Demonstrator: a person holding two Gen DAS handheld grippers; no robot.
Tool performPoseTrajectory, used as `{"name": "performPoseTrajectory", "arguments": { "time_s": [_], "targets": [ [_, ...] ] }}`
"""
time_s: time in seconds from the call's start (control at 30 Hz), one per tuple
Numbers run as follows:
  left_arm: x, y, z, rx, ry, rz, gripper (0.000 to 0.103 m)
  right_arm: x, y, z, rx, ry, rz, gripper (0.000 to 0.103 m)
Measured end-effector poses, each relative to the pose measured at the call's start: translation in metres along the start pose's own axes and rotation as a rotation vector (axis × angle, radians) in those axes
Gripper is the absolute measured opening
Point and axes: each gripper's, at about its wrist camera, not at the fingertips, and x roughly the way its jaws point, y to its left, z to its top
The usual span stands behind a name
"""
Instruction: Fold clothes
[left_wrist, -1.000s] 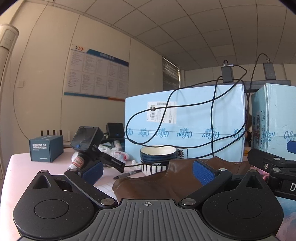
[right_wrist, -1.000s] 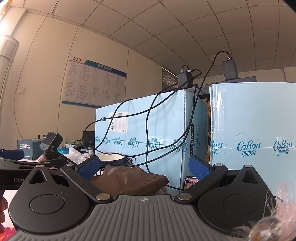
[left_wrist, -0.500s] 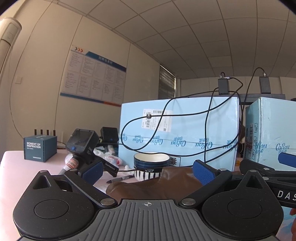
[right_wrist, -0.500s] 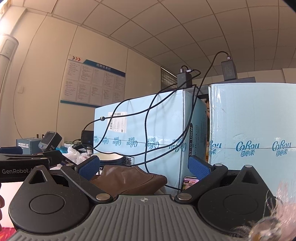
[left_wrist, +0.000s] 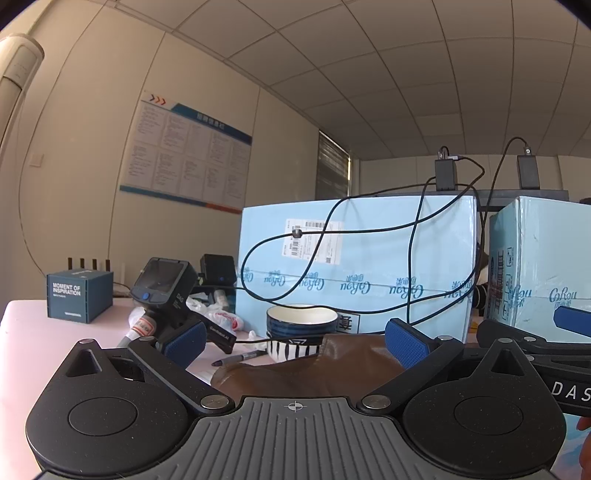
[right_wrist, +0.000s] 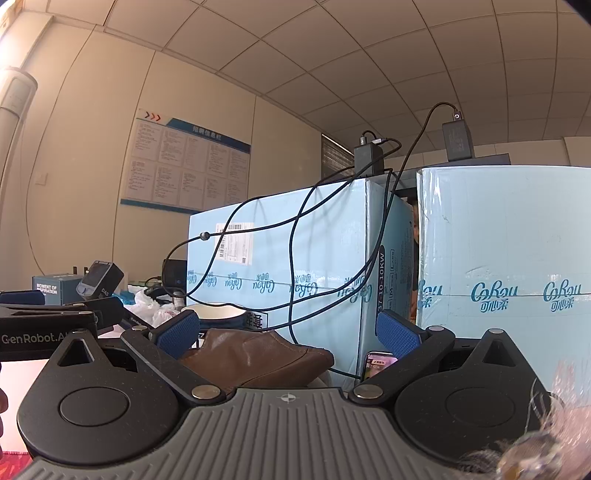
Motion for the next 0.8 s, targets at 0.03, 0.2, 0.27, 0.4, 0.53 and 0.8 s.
{"name": "performPoseTrajectory", "arguments": {
  "time_s": [0.03,0.2,0.27,0.4,0.53,0.8],
  "targets": [
    [-0.0003,0.0,0.0002,-0.001,-0.001,0.0,0.103,0.0001,0.0001,-0.0001,-0.001,0.0,0.0,0.103],
    [-0.0007,0.0006,0.0001,-0.001,-0.004,0.002,0.103,0.0,-0.0001,-0.0003,-0.002,0.001,0.001,0.103],
    [-0.0011,0.0007,0.0001,-0.002,-0.005,0.003,0.103,0.0,0.0001,-0.0001,-0.002,0.001,0.001,0.103],
    [-0.0009,0.001,0.0,-0.002,-0.007,0.003,0.103,0.0001,0.0003,-0.0002,-0.002,0.002,0.001,0.103],
    [-0.0013,0.0009,-0.0001,-0.001,-0.006,0.005,0.103,0.0002,0.0001,-0.0001,-0.003,0.003,0.002,0.103],
    [-0.0024,0.002,-0.0004,-0.008,-0.011,0.004,0.103,0.0008,0.0005,-0.0001,-0.006,0.005,0.001,0.103]
  ]
}}
